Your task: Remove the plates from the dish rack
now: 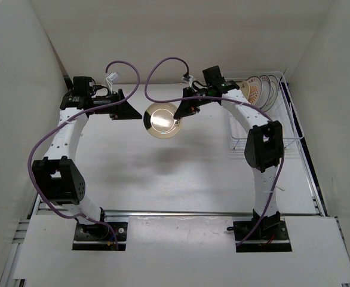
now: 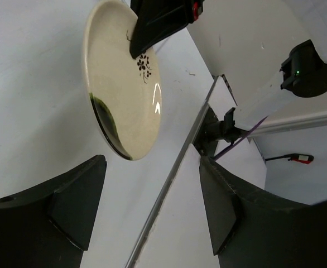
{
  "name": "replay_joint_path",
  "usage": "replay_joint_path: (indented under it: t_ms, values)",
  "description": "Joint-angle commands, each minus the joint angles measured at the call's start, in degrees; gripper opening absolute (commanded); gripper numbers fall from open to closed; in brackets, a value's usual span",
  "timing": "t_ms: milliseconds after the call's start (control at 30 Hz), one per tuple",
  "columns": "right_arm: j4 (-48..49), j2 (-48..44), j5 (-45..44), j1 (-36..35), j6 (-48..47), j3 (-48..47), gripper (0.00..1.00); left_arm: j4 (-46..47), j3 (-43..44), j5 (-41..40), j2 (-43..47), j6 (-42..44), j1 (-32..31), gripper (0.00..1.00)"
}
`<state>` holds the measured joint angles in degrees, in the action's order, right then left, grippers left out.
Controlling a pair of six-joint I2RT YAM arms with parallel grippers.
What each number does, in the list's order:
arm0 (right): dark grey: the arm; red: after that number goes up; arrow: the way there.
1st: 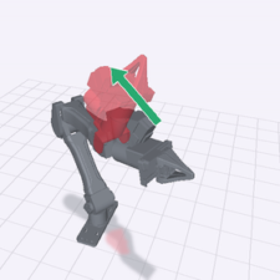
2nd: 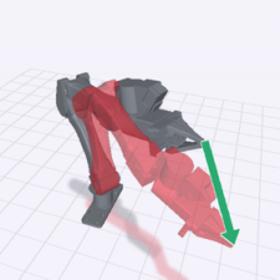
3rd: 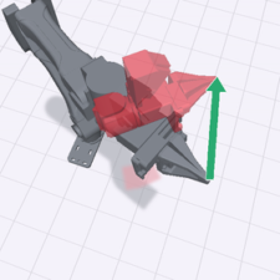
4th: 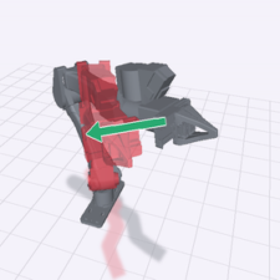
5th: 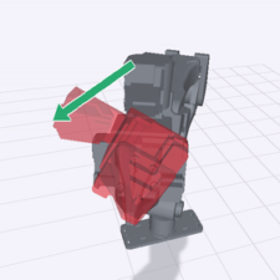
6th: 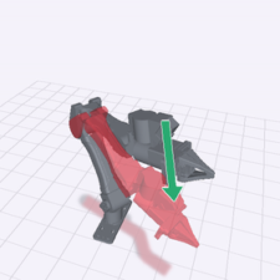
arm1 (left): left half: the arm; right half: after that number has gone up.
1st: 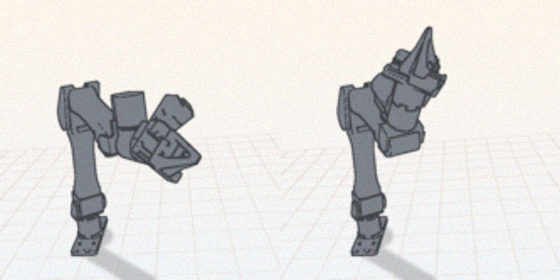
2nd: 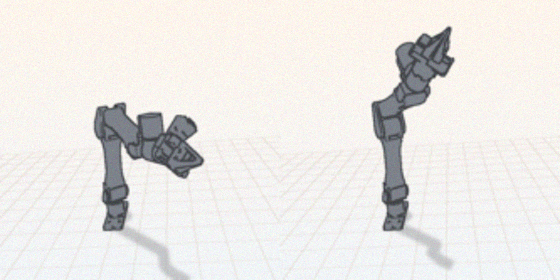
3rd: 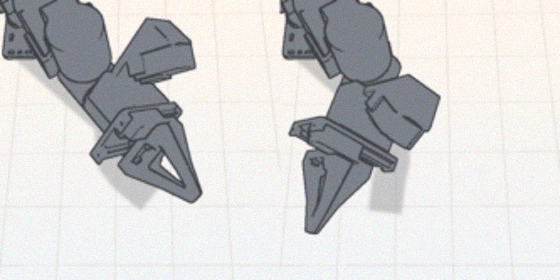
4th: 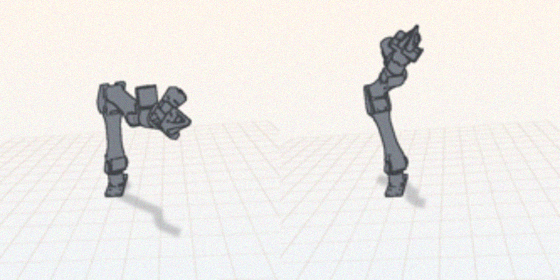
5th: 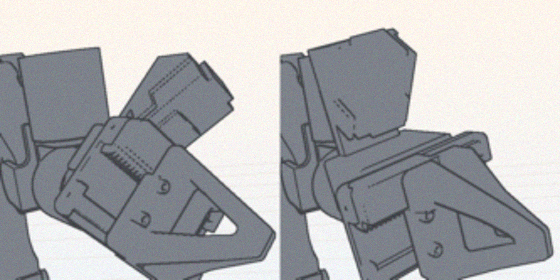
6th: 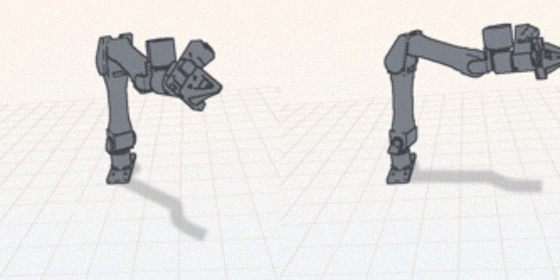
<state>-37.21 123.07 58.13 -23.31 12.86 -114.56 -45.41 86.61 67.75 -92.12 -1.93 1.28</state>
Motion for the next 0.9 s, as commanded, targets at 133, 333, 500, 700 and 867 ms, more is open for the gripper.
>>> replay_joint_path:
  t_ms: [133,333,500,700,867]
  values:
    - [1.35,-0.11,1.46,-0.51,-0.03,-4.17,0.0,0.76,-1.09,4.15,1.15,0.26,-0.31,0.79]
    - [2.49,-0.11,2.08,-1.04,1.99,-4.18,0.0,1.28,-2.23,2.48,0.53,0.26,-0.31,0.79]
    - [4.43,-0.11,3.3,-2.08,4.88,-5.23,0.0,1.81,-2.76,1.95,-0.52,-0.78,-0.31,0.79]
    - [6.36,0.42,3.92,-3.23,6.65,-6.46,0.0,2.34,-2.76,1.34,-1.74,-0.79,-0.92,0.79]
    - [7.42,0.95,3.92,-4.37,7.7,-6.99,0.0,2.87,-2.23,0.19,-2.28,-0.79,-2.77,0.61]
